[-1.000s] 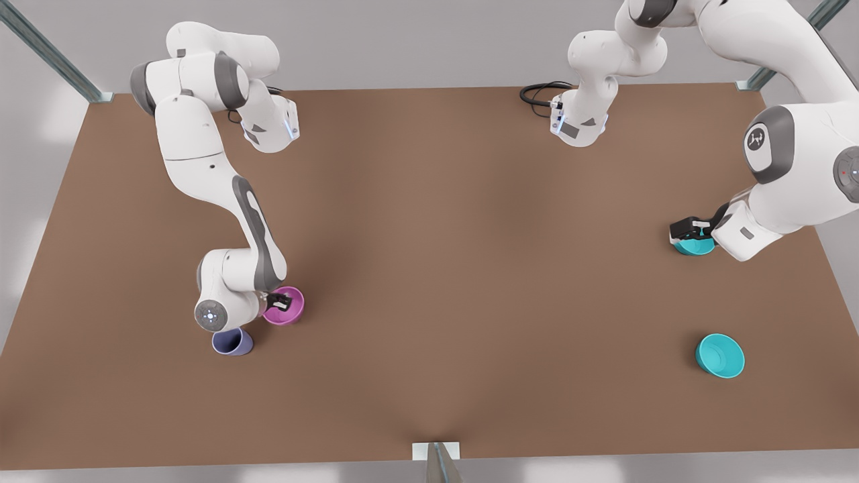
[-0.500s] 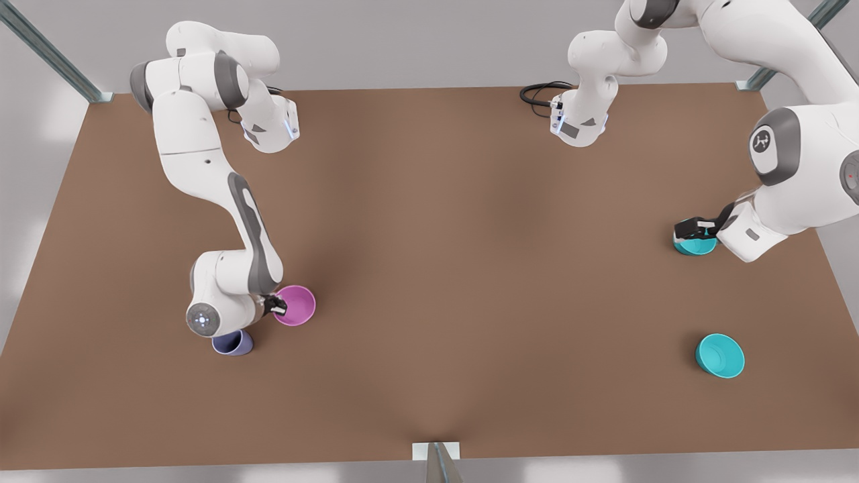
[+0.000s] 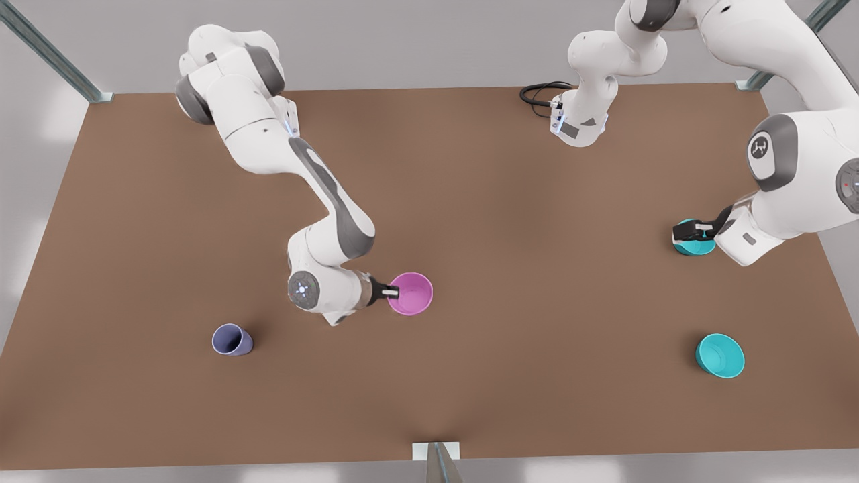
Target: Stack the blue bowl on the pink bowl
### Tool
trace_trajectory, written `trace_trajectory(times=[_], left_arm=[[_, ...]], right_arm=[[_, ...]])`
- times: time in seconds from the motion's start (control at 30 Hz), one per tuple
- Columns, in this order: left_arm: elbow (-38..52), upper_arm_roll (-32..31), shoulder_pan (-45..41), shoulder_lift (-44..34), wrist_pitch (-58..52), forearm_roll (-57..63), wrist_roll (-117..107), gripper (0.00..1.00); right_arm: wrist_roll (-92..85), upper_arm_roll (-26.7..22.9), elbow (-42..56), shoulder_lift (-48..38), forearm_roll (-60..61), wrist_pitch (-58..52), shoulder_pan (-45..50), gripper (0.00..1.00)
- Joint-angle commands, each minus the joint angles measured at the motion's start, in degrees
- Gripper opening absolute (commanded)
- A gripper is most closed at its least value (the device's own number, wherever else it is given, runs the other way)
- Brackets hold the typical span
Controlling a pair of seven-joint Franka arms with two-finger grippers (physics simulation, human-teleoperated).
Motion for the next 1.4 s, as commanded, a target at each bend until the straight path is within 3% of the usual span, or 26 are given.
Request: trace_trajectory(times=[0.0,0.13,0.3,0.33,0.37,0.5,0.53,0.57,0.6,0.63,0.73,0.77,0.8,0.87,0.93,1.03,1.17,1.37], left_arm=[[0.03,0.02,-0.09,-0.11,-0.34,0.03,-0.19,1.0],[0.03,0.9,0.0,0.16,-1.14,-0.06,-0.1,1.0],[0.03,0.9,0.0,0.86,-1.14,-0.06,-0.37,1.0],[0.03,0.9,0.0,0.86,-1.14,-0.06,-0.37,1.0],[0.03,0.9,0.0,0.86,-1.14,-0.06,-0.19,1.0],[0.03,0.99,0.0,0.86,-1.22,-0.06,-0.37,1.0],[0.03,1.69,0.0,0.86,-1.14,-0.15,-0.02,1.0],[0.03,1.69,0.0,0.86,-1.14,-0.06,0.07,1.0],[-0.23,3.0,0.09,1.12,-1.14,-0.32,-0.02,1.0],[-0.68,5.82,0.7,2.96,-1.14,-1.55,0.07,1.0],[-3.75,6.44,11.16,5.51,1.41,-5.07,6.22,1.0],[-7.34,6.52,13.18,5.61,7.46,-5.07,6.4,1.0],[-18.06,6.52,15.11,2.27,18.53,-5.07,9.81,1.0],[-26.95,7.58,20.92,2.18,26.72,-5.59,25.81,1.0],[-32.84,10.74,21.18,1.56,33.4,-9.11,34.34,1.0],[-33.19,12.32,24.52,3.67,38.32,-9.9,43.49,1.0],[-37.06,12.32,27.34,8.15,42.46,-21.24,50.08,1.0],[-38.21,12.32,27.25,12.11,43.33,-22.03,54.21,1.0]], right_arm=[[13.8,0.39,4.78,3.48,2.39,11.19,3.04,0.21],[24.35,1.36,13.04,13.41,2.39,20.94,9.72,0.21],[23.3,1.45,12.87,16.4,2.3,23.14,9.9,0.21],[22.51,1.45,12.6,16.4,2.3,23.93,9.9,0.45],[22.33,1.45,11.99,16.4,2.21,25.6,9.9,1.0],[22.5,1.45,11.64,14.65,2.56,27.1,9.81,1.0],[22.42,1.01,9.19,10.35,2.65,26.4,8.15,1.0],[22.24,1.36,0.43,2.02,2.39,23.87,3.15,1.0],[20.58,1.36,-6.02,-5.3,1.69,11.67,-2.03,1.0],[8.99,0.66,-5.94,-7.85,1.16,-12.68,-11.27,1.0],[-34.78,-11.02,-2.6,-11.19,-12.2,-33.28,-22.97,1.0],[-40.86,-12.96,-2.95,-14.18,-15.09,-33.9,-23.85,1.0],[-42.71,-13.49,-3.04,-17.16,-17.82,-33.9,-23.67,1.0],[-42.36,-13.49,-3.22,-23.41,-22.48,-35.57,-20.07,1.0],[-42.18,-13.4,-2.95,-24.55,-23.1,-35.65,-19.28,1.0],[-42.18,-13.32,-2.86,-25.61,-24.95,-36.88,-19.28,1.0],[-42.18,-13.4,-3.22,-25.96,-27.76,-37.24,-19.37,1.0],[-42.01,-13.49,-3.13,-25.7,-28.55,-37.68,-19.37,1.0]])
